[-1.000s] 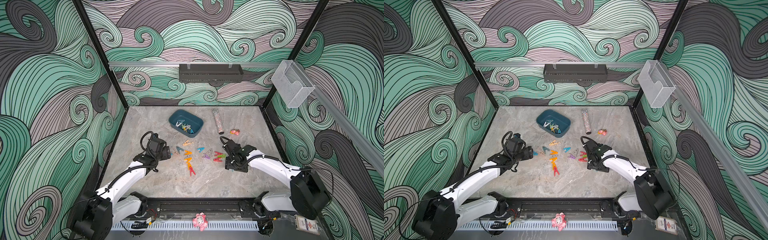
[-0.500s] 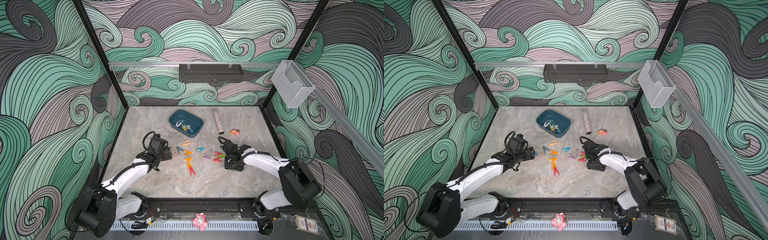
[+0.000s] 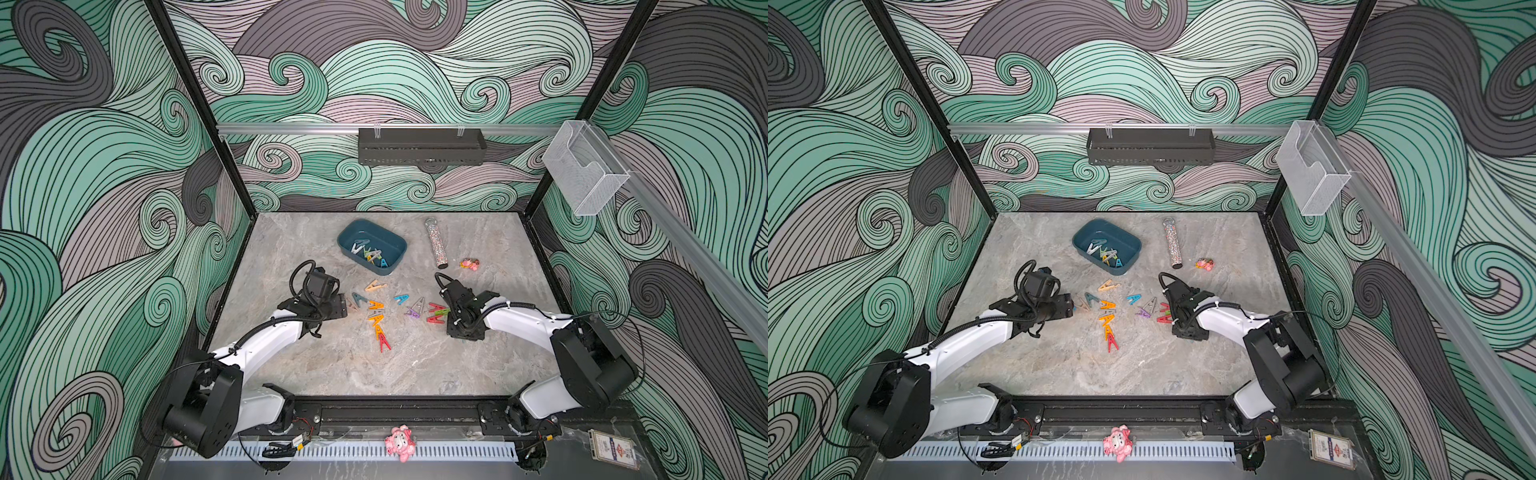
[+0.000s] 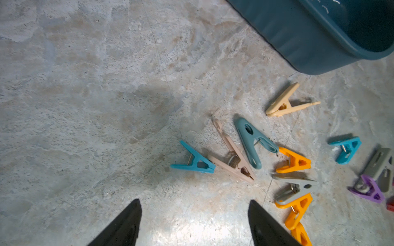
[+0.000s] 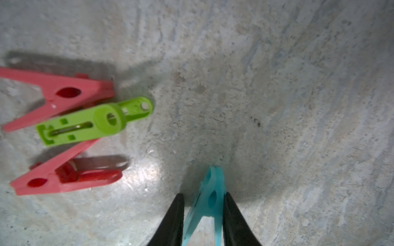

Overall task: Put the clothespins into the storage box
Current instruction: Pick up the clothespin from the center of the board.

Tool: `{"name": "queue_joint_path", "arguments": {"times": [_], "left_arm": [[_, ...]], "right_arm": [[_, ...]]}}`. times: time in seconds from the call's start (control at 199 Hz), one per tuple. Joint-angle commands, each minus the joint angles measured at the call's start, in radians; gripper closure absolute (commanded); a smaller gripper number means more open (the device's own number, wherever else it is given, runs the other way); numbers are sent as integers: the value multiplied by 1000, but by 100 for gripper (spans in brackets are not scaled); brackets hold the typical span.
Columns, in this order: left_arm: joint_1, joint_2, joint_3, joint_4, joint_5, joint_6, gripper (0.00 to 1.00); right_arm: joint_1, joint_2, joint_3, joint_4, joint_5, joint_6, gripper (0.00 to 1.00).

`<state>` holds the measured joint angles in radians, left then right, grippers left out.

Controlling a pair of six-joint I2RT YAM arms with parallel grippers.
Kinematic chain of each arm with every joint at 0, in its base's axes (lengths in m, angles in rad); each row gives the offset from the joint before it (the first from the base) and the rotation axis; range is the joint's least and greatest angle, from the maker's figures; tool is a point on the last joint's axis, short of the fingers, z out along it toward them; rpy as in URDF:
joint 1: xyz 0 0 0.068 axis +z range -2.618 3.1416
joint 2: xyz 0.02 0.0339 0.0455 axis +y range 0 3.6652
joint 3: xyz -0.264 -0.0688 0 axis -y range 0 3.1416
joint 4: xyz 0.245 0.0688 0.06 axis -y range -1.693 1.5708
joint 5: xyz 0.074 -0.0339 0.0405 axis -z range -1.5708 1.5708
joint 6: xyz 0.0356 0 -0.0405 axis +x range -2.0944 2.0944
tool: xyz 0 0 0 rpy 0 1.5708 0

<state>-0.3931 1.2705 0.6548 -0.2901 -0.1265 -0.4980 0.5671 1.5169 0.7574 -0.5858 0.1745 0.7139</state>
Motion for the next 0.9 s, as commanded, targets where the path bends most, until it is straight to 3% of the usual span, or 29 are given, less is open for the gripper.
{"name": "queue_joint_path", "arguments": {"times": [0.0,0.261,0.507,0.683,0.899], "left_arm": [[-5,39,41,-51,9,-4,20],[-5,65,73,-71,-5,7,20],[-5,75,86,-77,-19,2,20],[-6,87,82,-66,-1,-14,20],[-6,120,67,-56,-1,-22,20]], "right_arm": [[-4,14,-18,-2,-3,3,70],[17,-31,29,-66,10,-2,71],[58,-31,174,-102,5,-22,72],[86,116,363,-36,-22,-67,73],[117,397,757,-15,-56,-129,73]]}}
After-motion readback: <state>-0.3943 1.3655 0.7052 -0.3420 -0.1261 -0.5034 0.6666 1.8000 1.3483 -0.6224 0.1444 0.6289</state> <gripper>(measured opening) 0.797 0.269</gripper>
